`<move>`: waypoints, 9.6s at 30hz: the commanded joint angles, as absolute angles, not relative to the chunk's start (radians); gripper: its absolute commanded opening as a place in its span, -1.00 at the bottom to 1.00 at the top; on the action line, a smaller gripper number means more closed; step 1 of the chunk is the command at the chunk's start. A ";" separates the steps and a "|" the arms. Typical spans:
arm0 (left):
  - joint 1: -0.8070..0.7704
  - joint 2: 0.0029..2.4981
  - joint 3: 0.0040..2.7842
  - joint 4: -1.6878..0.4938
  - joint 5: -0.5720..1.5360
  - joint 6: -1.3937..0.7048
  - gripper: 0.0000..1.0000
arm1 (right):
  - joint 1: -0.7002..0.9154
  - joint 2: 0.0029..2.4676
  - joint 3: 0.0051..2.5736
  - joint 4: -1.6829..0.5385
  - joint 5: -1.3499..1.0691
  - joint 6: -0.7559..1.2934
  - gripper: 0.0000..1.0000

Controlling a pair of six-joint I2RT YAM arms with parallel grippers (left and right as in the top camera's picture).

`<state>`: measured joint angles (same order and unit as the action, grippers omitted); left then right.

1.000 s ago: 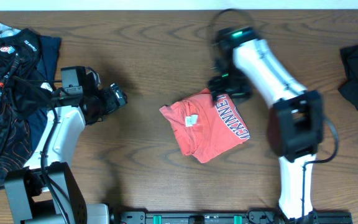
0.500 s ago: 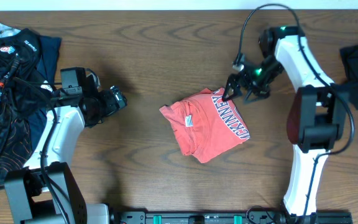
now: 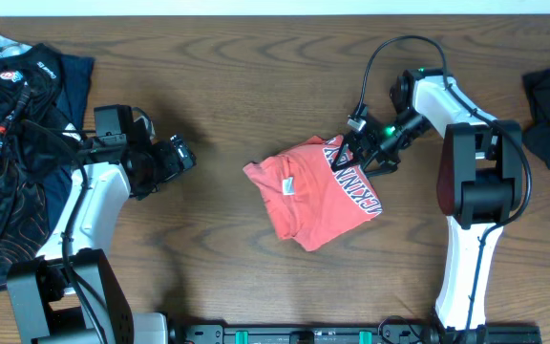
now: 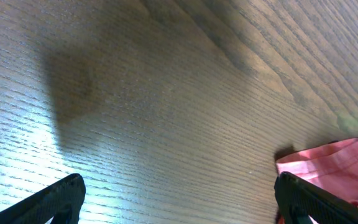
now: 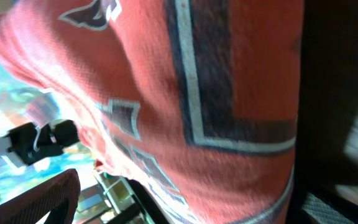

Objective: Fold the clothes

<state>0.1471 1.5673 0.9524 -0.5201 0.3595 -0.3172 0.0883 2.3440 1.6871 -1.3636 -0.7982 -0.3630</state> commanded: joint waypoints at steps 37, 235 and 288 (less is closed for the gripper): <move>0.150 1.564 0.952 -0.542 0.358 -0.319 0.97 | 0.266 2.372 1.527 -0.995 -0.816 -0.187 -0.18; -0.458 1.740 0.952 -0.296 0.550 -0.589 0.98 | -0.753 2.452 2.605 -1.058 -0.575 -0.188 -0.98; -0.458 1.740 0.952 -0.293 0.590 -0.588 0.98 | -0.891 2.451 2.609 -1.126 -0.585 -0.159 0.18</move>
<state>-0.4545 1.7386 0.9524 -0.2943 0.5774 -0.5804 -0.9195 2.4596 2.5839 -1.1275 -0.4576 -0.1608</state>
